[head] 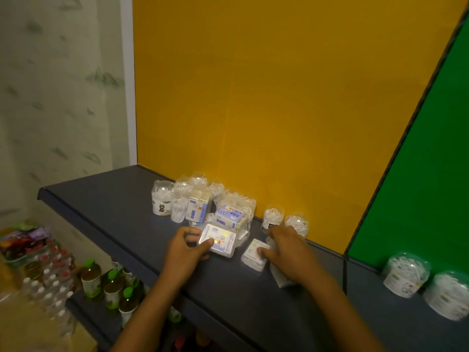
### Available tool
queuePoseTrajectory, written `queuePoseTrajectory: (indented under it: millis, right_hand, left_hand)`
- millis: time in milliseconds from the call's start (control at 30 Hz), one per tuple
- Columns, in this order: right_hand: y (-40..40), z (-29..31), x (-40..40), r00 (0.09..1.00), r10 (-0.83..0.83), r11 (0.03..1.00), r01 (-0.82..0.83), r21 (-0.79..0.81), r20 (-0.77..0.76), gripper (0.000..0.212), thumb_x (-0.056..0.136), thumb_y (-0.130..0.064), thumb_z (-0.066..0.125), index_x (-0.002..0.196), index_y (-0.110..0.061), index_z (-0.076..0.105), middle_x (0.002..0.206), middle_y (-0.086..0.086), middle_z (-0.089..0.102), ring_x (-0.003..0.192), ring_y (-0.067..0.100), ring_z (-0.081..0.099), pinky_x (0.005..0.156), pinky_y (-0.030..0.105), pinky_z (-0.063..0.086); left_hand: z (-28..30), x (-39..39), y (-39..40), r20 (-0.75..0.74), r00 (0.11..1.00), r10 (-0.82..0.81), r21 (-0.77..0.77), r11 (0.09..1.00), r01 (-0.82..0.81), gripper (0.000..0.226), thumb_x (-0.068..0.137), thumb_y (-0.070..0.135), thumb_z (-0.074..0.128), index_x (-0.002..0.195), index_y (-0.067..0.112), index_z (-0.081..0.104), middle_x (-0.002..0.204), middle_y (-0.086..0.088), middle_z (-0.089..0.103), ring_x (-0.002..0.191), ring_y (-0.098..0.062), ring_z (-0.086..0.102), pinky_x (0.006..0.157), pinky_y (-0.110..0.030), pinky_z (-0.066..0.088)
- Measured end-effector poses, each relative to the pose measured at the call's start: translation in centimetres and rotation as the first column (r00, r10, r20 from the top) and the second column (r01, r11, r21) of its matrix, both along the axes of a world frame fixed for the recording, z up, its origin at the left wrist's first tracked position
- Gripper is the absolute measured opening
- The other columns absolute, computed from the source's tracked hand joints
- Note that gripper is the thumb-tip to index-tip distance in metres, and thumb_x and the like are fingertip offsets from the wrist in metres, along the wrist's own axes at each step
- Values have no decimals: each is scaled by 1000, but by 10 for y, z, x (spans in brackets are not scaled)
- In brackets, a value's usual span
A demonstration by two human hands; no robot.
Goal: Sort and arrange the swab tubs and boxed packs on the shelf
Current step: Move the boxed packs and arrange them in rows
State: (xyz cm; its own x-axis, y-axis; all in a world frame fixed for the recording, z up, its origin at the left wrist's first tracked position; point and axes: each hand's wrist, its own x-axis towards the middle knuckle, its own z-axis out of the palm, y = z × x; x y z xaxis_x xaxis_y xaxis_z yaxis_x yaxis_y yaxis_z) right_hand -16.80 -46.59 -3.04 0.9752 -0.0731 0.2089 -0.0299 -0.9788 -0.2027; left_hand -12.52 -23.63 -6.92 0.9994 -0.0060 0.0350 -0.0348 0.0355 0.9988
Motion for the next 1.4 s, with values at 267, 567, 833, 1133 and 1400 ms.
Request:
queuePoseTrajectory:
  millis: [267,567,833,1133,1400]
  right_hand:
    - [-1,-7,22,971,-4,996,-17,-84,-240,47,87,-64,55,107,-22,60,114,4,62,101,18,52,82,33,45]
    - [3,-9,30,982,7,998,-18,-59,-189,56,73,-64,71,107,-20,63,109,5,65,96,19,56,83,37,49]
    - [15,-2,7,999,32,984,-36,174,27,49,70,-41,84,103,-25,52,103,-3,59,95,17,55,76,34,46]
    - [-13,11,-69,926,-221,747,-42,664,307,27,76,-19,83,90,-18,60,87,-5,63,76,7,59,58,14,46]
    - [-73,16,-184,878,-375,441,-113,890,297,25,84,-15,75,100,-6,57,92,13,71,79,17,71,62,15,53]
  left_hand:
    - [8,-19,27,-20,1000,19,-209,978,-22,35,78,6,74,108,8,56,104,-9,68,93,-24,70,68,-30,60]
    - [0,-28,39,-2,998,60,-304,951,-58,33,79,6,72,107,3,55,101,-15,70,91,-26,71,71,-35,61]
    - [6,-46,33,9,999,31,-279,960,-28,33,79,7,73,108,5,55,103,-14,70,92,-24,71,72,-36,61]
    - [21,-83,2,34,999,-9,-276,961,18,33,78,7,73,106,6,56,102,-12,70,93,-26,71,72,-37,61]
    - [37,-154,-60,111,988,-105,-295,946,134,33,81,4,71,108,7,53,104,-13,68,92,-25,71,69,-32,61]
